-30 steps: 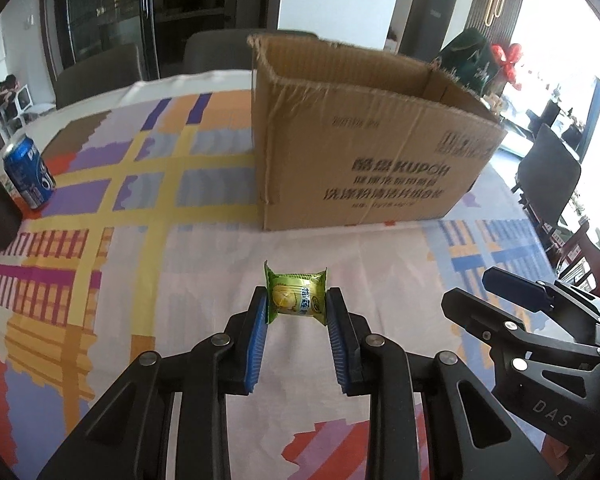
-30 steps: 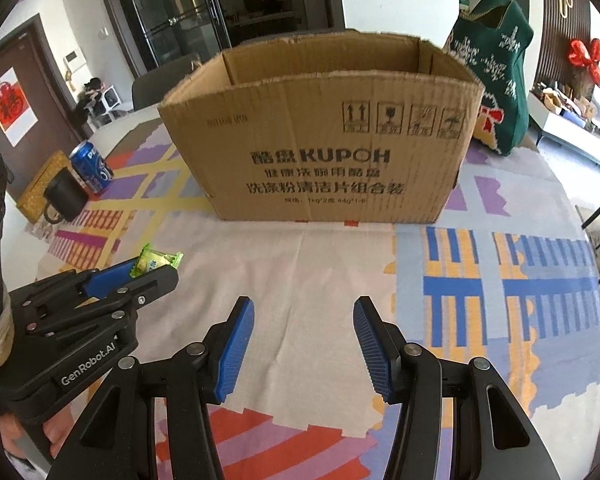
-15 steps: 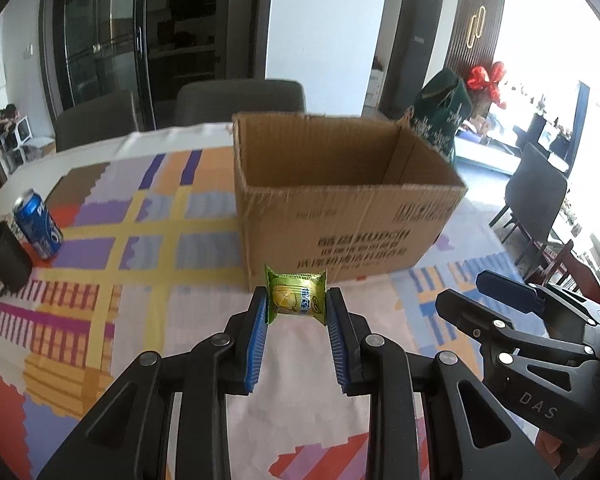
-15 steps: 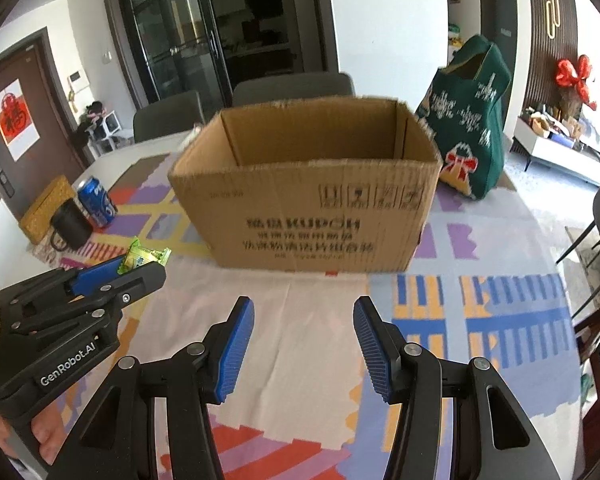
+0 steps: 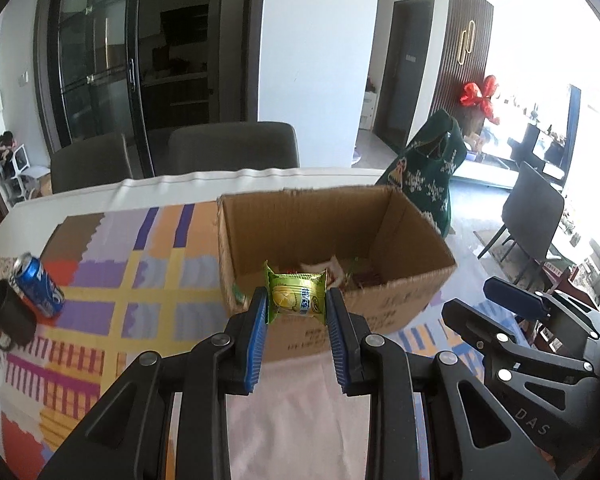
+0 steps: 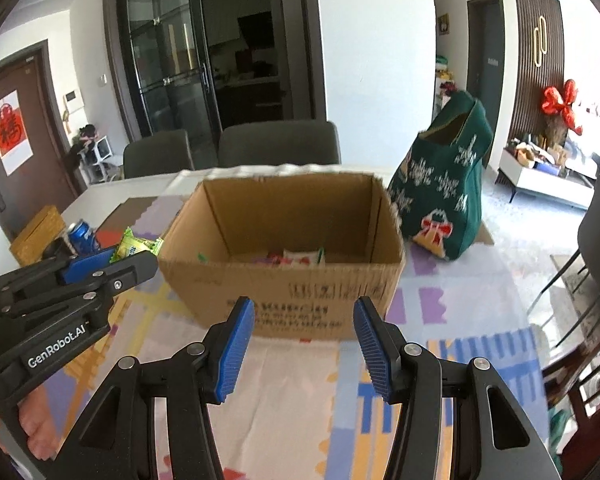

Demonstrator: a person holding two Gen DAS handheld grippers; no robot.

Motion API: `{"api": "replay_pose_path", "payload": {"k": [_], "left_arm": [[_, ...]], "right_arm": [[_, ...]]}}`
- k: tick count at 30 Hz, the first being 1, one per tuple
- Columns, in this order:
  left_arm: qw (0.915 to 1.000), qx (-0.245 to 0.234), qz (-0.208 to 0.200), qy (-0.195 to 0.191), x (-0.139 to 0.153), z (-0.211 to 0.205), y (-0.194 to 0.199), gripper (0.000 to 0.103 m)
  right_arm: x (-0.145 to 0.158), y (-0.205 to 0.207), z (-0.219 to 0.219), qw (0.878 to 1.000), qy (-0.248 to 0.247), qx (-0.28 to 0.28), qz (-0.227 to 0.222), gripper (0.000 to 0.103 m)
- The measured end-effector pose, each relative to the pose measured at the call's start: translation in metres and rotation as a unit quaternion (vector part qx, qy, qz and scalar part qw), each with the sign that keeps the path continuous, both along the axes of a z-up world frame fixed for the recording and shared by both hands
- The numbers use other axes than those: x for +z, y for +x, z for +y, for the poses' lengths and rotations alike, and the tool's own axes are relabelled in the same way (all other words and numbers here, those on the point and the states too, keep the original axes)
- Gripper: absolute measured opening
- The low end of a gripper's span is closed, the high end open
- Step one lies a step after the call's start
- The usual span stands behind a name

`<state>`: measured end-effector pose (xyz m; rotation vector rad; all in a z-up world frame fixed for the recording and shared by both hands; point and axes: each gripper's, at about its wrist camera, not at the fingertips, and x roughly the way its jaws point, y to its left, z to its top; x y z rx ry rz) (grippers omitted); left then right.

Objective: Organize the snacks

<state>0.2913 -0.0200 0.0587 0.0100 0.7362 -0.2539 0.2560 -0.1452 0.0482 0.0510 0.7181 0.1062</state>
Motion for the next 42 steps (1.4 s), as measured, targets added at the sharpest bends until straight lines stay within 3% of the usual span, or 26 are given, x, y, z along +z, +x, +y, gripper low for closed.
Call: {"api": "replay_pose_path", "payload": {"k": [14,16,20,34,36,42], "left_arm": [[0.9998,0.0,0.013,0.017,0.003,-0.017,0.058,0.031],[0.9996,0.004,0.014,0.024,0.002,-0.019,0.063,0.033],[0.9989,0.008,0.013,0.044,0.0,-0.023,0.067,0.05],[0.9983,0.028,-0.017,0.049,0.008,-0.007,0.01,0.072],[0.9977,0.031,-0.025,0.055,0.008,-0.005,-0.003,0.074],[0.9962,0.039,-0.051,0.059,0.013,0.0,-0.041,0.08]], "right_arm": [[0.02,0.042,-0.014,1.0,-0.012,-0.017,-0.011,0.053],[0.02,0.045,-0.013,1.0,-0.016,-0.018,-0.011,0.053],[0.018,0.051,-0.016,1.0,-0.02,-0.021,-0.006,0.053],[0.016,0.029,-0.018,1.0,-0.007,-0.011,-0.008,0.053],[0.017,0.021,-0.016,1.0,-0.007,-0.008,-0.01,0.06],[0.022,-0.009,-0.014,1.0,-0.012,-0.005,-0.027,0.063]]}}
